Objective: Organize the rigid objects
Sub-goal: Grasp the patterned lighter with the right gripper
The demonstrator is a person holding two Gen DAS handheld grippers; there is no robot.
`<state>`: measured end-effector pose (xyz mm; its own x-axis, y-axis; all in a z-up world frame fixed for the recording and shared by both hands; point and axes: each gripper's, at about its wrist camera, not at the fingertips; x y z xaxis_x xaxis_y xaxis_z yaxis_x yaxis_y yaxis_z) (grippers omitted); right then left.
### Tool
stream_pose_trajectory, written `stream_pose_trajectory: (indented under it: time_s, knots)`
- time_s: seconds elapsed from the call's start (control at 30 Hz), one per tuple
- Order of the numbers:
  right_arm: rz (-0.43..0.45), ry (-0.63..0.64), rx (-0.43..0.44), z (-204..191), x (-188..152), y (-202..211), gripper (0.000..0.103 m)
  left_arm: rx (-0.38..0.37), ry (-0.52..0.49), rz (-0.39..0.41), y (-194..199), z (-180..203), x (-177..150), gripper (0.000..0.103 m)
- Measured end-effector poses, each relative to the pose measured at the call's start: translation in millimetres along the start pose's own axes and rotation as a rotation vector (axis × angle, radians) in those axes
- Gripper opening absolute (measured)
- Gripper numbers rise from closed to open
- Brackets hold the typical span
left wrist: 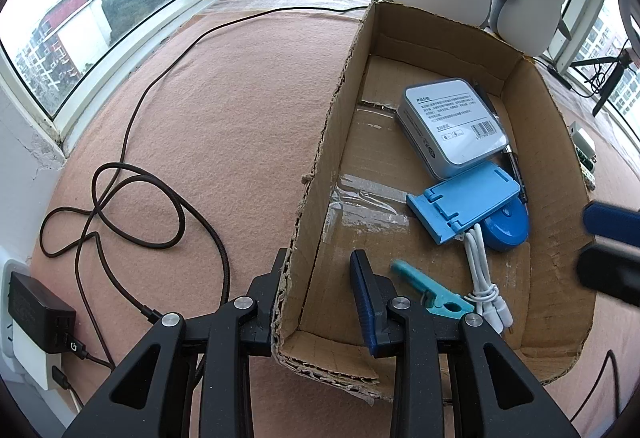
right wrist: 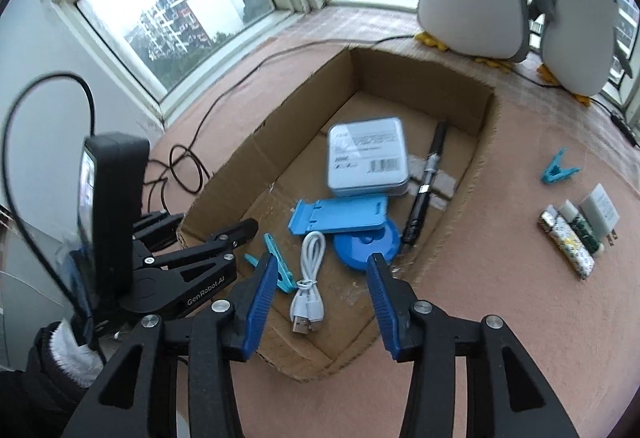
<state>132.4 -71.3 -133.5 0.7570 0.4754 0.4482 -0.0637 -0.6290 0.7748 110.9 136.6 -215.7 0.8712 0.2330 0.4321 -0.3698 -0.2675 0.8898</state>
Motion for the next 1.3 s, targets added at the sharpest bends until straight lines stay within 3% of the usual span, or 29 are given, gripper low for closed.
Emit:
stream_pose_trajectory:
  time_s: [0.2, 0.37, 0.7, 1.3]
  knots:
    - [0.075, -0.016, -0.002, 24.4, -4.1, 35.7, 0.046, 0.0, 0.0, 0.0, 0.2, 0.4, 0.2, 0.032]
    - [0.074, -0.017, -0.048, 60.1, -8.2, 52.4, 0.046, 0.002, -0.002, 0.0, 0.7, -1.0, 0.2, 0.032]
    - [-0.004, -0.014, -0.16, 131.7, -2.2, 53.0, 0.046, 0.006, -0.002, -0.003, 0.6, -1.9, 0.6, 0.033]
    - [-0.137, 0.041, -0.219, 177.1, 13.9, 15.7, 0.046, 0.01, 0.008, -0.012, -1.1, 0.1, 2.1, 0.034]
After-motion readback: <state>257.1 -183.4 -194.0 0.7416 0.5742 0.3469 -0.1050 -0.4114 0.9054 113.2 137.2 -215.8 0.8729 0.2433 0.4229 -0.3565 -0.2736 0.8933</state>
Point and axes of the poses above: each gripper's, at about its wrist camera, not at the fingertips, and y roughly against the way its jaws point, z to its right, x to its top, and after that the axes turned 11 degrees about x, right-handed
